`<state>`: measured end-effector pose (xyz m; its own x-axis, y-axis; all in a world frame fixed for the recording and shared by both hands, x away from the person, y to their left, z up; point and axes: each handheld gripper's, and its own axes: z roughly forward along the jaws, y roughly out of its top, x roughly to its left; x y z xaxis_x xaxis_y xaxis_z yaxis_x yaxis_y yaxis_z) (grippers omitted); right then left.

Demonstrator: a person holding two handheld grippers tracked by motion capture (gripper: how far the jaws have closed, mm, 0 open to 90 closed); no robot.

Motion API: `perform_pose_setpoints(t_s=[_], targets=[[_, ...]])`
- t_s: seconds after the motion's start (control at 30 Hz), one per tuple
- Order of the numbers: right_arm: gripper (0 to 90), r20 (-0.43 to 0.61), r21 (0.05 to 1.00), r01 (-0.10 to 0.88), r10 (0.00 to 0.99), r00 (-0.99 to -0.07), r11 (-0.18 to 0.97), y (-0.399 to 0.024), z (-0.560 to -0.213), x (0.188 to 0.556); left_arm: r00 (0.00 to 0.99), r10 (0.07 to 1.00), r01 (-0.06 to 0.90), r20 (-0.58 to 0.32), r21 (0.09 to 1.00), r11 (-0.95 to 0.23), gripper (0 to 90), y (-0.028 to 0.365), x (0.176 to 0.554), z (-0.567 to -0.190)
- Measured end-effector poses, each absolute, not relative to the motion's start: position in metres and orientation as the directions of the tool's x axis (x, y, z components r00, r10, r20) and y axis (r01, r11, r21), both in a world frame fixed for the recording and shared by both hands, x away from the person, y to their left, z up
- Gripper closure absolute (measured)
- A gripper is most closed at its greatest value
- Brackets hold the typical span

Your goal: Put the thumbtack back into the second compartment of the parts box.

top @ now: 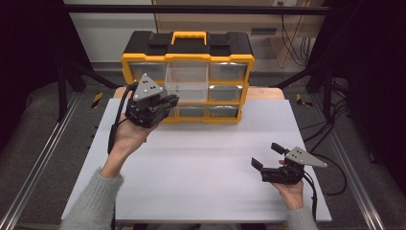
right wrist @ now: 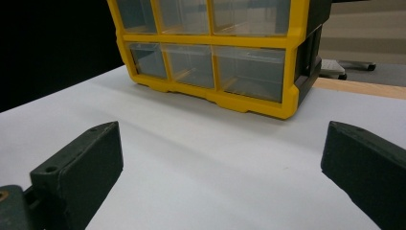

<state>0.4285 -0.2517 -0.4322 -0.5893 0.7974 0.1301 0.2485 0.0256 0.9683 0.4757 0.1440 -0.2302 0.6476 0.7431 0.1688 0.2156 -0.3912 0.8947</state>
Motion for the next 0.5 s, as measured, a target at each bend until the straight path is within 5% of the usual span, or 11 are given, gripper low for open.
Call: perform_pose_setpoints(t_s=[0.5], targets=[[1.2,0.130,0.968,0.249,0.797,-0.589,0.026,-0.252,-0.432,0.429,0.637,0.747,0.207,0.192,0.890,-0.406,84.0,0.139,0.488,-0.211]])
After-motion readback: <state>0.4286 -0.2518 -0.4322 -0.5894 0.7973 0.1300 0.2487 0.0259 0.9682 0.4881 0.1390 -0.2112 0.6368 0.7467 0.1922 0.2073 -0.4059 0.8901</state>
